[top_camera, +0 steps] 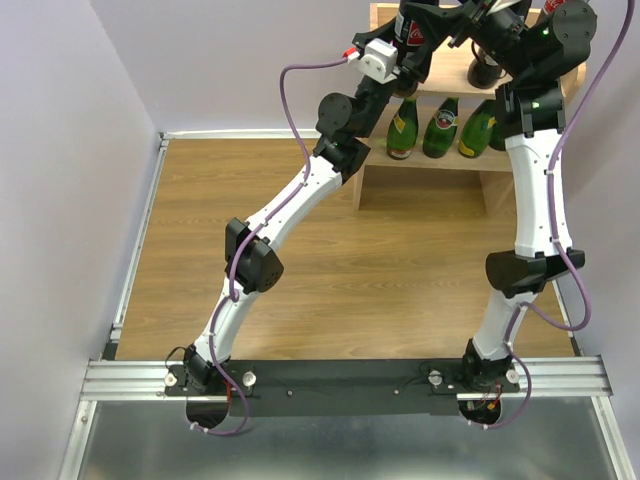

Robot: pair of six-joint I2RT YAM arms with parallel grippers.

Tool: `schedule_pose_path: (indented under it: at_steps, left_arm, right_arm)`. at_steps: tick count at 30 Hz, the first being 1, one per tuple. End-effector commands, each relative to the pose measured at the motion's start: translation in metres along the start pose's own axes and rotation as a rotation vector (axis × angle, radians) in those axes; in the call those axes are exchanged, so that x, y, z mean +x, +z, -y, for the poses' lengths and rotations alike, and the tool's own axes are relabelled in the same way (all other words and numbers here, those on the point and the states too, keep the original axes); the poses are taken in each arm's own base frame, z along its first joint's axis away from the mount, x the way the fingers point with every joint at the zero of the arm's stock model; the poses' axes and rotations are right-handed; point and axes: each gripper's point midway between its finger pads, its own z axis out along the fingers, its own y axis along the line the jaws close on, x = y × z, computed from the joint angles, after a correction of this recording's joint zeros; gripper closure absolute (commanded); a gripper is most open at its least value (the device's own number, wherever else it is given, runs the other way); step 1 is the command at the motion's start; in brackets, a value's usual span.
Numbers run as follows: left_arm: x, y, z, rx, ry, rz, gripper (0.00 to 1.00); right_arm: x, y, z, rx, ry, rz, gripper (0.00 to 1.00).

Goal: Place and organize the beverage onto the shelf
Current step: Adjust the drink.

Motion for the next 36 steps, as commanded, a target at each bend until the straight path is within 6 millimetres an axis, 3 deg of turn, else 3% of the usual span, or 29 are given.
schedule_pose_path:
  at_steps: [1,10,18,22,23,26,27,30,36]
  left_arm:
    - [-0.040,0.006,0.012,0.023,-0.015,0.132,0.51]
    - [-0.040,0.006,0.011,0.022,-0.021,0.136,0.77]
    - [-0.041,0.007,0.011,0.022,-0.018,0.138,0.80]
    - [-0.041,0.007,0.011,0.022,-0.018,0.136,0.80]
    - [-0.041,0.007,0.011,0.022,-0.021,0.137,0.78]
    - [-0.042,0.007,0.011,0.022,-0.023,0.139,0.73]
    - [-0.042,0.007,0.011,0.022,-0.024,0.140,0.72]
    - [-0.043,0.007,0.007,-0.006,-0.029,0.141,0.66]
    - [-0.043,0.007,0.007,-0.004,-0.031,0.140,0.56]
  right_arm:
    - [0.070,-0.010,0.042,0.107,0.018,-0.128,0.28]
    - [0.079,-0.009,0.042,0.095,0.042,-0.136,0.23]
    - [0.094,-0.007,0.042,0.096,0.108,-0.147,0.21]
    - [0.093,-0.005,0.041,0.093,0.118,-0.139,0.25]
    - [0.091,-0.005,0.040,0.091,0.118,-0.135,0.27]
    - [0.090,-0.005,0.041,0.089,0.121,-0.132,0.42]
    - [0.089,-0.005,0.041,0.091,0.117,-0.128,0.51]
    - [0.087,-0.004,0.041,0.086,0.100,-0.122,0.64]
    - [0.081,-0.004,0.044,0.087,0.038,-0.115,0.73]
